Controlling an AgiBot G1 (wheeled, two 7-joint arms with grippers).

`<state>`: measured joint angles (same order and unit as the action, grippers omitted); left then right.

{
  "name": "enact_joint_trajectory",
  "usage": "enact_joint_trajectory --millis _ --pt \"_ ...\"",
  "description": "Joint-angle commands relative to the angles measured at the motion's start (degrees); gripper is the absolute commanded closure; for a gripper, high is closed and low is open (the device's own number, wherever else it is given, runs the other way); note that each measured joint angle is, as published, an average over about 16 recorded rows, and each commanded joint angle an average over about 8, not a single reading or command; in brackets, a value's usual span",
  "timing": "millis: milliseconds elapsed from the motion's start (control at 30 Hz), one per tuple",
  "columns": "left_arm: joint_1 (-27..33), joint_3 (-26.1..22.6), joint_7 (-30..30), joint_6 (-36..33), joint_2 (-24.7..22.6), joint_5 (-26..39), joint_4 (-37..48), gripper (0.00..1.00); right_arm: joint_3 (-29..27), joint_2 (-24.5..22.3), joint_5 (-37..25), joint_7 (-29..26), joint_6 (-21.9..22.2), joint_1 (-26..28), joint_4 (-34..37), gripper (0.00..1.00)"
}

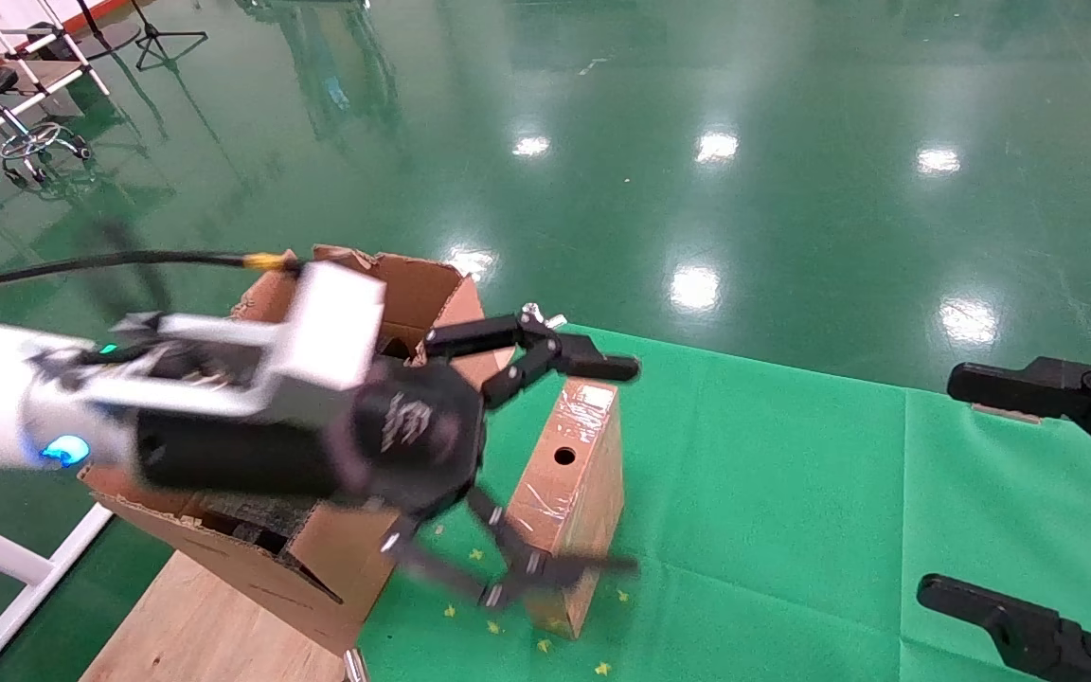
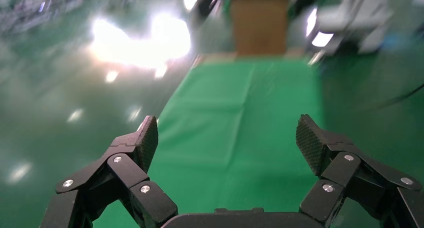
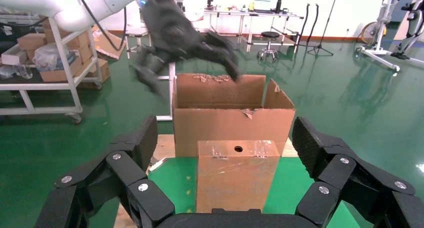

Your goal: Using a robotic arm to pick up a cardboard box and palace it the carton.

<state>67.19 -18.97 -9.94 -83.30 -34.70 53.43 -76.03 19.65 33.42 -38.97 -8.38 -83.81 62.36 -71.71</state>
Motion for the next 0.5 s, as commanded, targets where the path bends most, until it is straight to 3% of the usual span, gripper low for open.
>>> enact_joint_trajectory --millis 33,333,500 --pt "2.24 -1.12 0.01 1.05 -0.03 4.68 -0.76 0.00 0.00 0.00 0.00 0.00 0.00 0.00 0.00 1.00" --pt "4.82 -2.28 -0.02 1.57 -1.29 6.29 -0.44 0.00 0.00 -0.01 0.00 0.00 0.01 -0.01 0.01 1.00" --pt "6.63 -3.47 -5.50 3.50 -1.26 8.98 -0.47 0.00 0.00 -0.01 0.00 0.00 0.01 -0.01 0.02 1.00"
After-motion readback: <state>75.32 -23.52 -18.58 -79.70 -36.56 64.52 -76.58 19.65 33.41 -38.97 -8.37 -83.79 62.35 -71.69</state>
